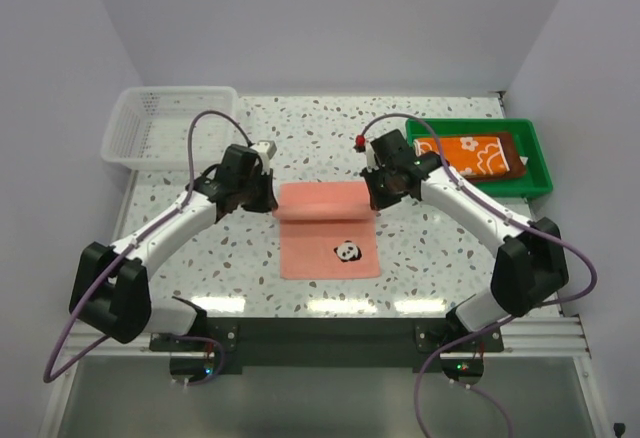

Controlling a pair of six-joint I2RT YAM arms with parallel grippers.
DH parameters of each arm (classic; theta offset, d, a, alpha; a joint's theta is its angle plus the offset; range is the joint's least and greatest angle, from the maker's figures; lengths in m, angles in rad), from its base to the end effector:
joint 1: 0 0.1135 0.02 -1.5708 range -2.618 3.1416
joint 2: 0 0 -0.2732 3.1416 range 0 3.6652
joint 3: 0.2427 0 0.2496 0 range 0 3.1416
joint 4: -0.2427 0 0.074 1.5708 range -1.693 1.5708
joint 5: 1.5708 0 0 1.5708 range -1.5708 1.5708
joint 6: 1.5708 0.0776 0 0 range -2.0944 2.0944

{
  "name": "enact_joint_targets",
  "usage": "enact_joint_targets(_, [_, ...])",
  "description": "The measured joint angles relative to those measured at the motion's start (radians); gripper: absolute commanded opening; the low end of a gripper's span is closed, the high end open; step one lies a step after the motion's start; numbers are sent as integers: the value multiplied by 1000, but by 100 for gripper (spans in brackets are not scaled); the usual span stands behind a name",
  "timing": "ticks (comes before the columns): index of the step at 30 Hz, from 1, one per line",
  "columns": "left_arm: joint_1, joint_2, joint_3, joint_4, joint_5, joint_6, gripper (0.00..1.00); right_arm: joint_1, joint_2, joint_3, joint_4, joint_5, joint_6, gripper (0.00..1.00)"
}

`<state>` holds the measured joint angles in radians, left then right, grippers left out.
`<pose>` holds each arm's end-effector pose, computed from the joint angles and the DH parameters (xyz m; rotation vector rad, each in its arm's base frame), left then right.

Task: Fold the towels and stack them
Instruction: Fold the towel

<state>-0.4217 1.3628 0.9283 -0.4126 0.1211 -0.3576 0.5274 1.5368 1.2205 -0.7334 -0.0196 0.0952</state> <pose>0.2777 -0.1349 0.2201 0.1359 2.4683 -0.4940 0.2888 0.1700 0.2367 -0.5730 2.5783 0.2403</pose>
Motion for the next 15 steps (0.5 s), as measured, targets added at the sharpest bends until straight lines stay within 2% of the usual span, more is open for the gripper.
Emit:
enact_joint_targets(4, [-15,-19,-11,-28,-7,-18,0,17,-30,-42,0,-3,20,0])
enact_joint_targets(8, [-35,-56,-93,-14,-1,-54,0,31,-34,-123,14,-35,56,0])
enact_joint_targets(15, [-53,-2,-196,6,26,-106,0,42,31,-216,56,-100,122,0])
